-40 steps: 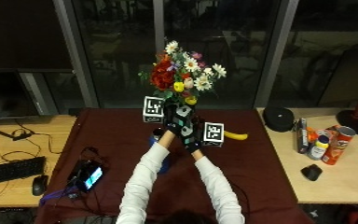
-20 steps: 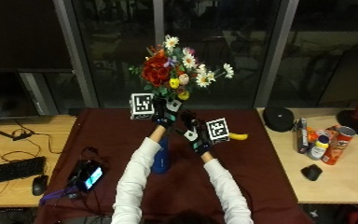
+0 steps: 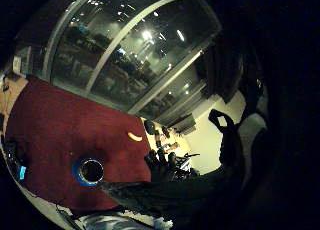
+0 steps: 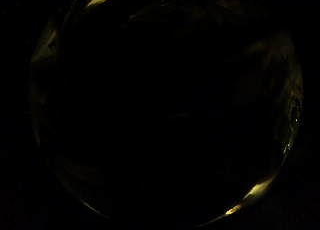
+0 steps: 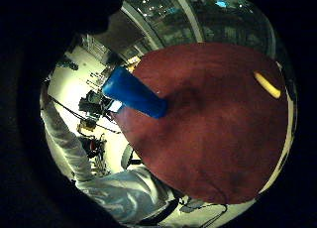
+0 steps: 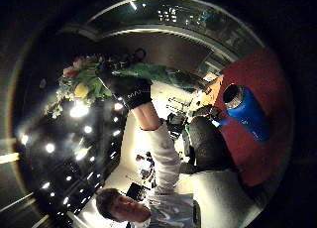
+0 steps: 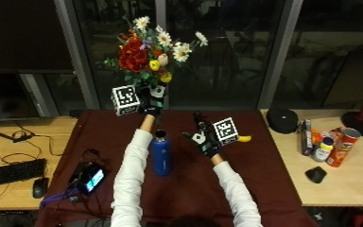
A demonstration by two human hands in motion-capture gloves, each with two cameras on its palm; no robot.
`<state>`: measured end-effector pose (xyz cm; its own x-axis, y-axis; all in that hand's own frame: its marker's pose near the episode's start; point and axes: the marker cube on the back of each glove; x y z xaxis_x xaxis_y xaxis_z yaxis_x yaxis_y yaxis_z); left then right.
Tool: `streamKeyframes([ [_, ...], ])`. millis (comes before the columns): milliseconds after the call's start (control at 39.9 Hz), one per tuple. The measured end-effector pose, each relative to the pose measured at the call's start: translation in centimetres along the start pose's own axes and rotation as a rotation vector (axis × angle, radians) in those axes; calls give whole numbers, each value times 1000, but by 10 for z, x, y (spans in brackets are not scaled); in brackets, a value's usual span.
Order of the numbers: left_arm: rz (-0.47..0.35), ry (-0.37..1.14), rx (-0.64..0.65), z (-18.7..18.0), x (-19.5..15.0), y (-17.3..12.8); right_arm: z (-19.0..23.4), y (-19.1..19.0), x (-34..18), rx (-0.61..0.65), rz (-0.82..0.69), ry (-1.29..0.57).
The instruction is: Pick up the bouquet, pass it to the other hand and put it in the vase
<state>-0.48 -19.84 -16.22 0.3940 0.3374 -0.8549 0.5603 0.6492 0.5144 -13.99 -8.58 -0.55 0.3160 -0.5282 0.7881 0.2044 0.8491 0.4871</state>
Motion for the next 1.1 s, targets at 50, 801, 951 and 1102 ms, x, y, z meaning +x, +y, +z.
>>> streamKeyframes([
  [50, -32, 4, 15, -4, -2, -3, -2, -2, 5, 3, -27, 11],
  [801, -217, -67, 14, -4, -55, 7, -9, 3, 38, -3, -17, 7],
  [951, -232, -69, 5, 0, -74, 12, -8, 10, 38, -13, 53, 2],
  [1102, -264, -57, -6, 5, -92, 20, -8, 7, 50, -15, 21, 9],
])
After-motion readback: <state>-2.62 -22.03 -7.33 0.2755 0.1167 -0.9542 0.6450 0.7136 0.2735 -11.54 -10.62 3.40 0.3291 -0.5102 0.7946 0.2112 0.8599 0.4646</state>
